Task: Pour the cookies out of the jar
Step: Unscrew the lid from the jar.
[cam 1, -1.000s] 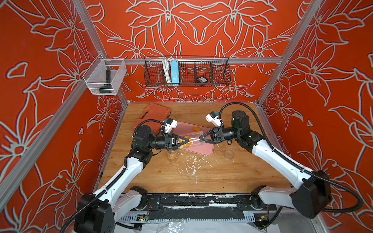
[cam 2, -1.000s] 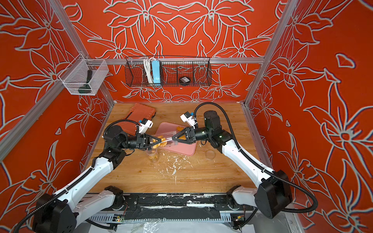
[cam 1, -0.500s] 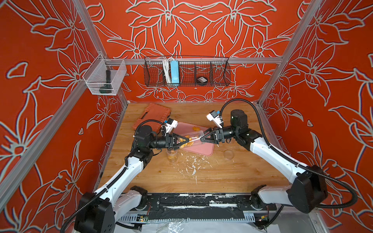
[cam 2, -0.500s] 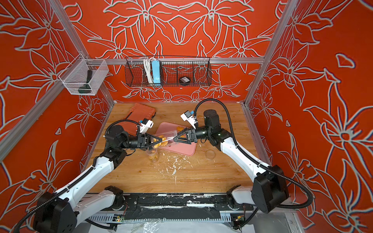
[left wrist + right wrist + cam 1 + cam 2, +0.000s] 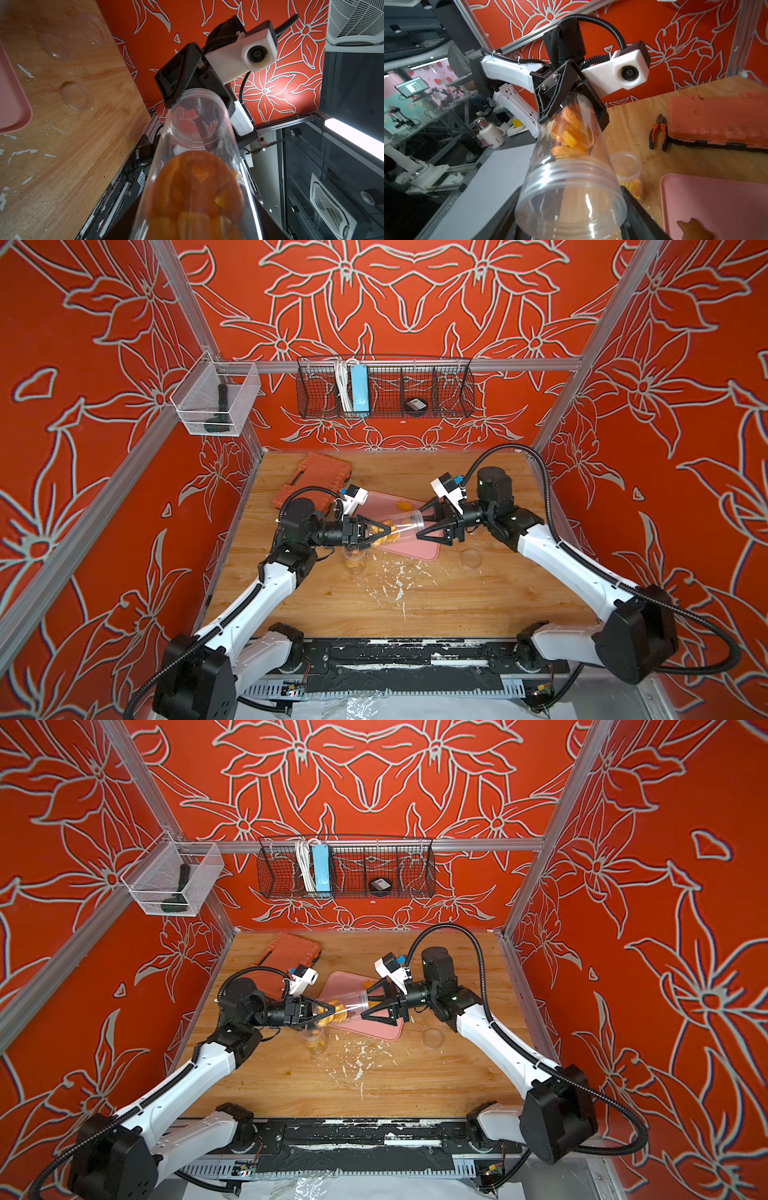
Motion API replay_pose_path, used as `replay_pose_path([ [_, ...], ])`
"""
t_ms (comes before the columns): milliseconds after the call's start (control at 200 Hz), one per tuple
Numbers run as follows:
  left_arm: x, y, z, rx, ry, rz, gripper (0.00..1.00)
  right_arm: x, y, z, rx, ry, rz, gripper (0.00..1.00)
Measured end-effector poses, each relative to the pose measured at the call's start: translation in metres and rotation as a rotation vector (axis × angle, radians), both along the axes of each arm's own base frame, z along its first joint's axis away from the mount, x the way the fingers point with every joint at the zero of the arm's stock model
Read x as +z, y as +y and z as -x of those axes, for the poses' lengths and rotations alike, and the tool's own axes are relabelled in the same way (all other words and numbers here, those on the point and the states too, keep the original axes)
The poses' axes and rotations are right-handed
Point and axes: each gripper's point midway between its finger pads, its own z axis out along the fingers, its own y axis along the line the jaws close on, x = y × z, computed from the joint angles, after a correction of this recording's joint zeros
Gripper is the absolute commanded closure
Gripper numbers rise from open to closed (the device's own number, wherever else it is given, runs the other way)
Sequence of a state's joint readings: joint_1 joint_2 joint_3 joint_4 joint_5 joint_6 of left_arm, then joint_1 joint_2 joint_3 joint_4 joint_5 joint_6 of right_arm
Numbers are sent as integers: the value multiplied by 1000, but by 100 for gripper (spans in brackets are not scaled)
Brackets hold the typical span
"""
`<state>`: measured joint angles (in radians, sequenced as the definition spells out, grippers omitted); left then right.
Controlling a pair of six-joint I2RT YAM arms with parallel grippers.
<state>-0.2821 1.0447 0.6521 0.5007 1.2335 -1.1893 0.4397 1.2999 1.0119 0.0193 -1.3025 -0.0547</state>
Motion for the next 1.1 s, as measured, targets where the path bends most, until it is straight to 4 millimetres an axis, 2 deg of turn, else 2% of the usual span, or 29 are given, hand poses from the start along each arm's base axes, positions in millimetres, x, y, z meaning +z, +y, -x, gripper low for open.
replay_pose_path([
  [195,-1,-1,1,-8,3,-1,66,0,-3,3,7,-169,-15,62],
  [430,-4,-2,0,-12,15,-4,66,-5,-4,1,12,-289,-15,63],
  [520,-4,-2,0,-16,24,-4,66,-6,-5,0,11,-325,-19,60],
  [706,-4,-2,0,-16,32,-4,66,-5,-5,-1,8,-355,-33,44],
  [1101,-4,-1,1,-23,39,-4,66,-5,-9,1,-34,-382,-23,47],
])
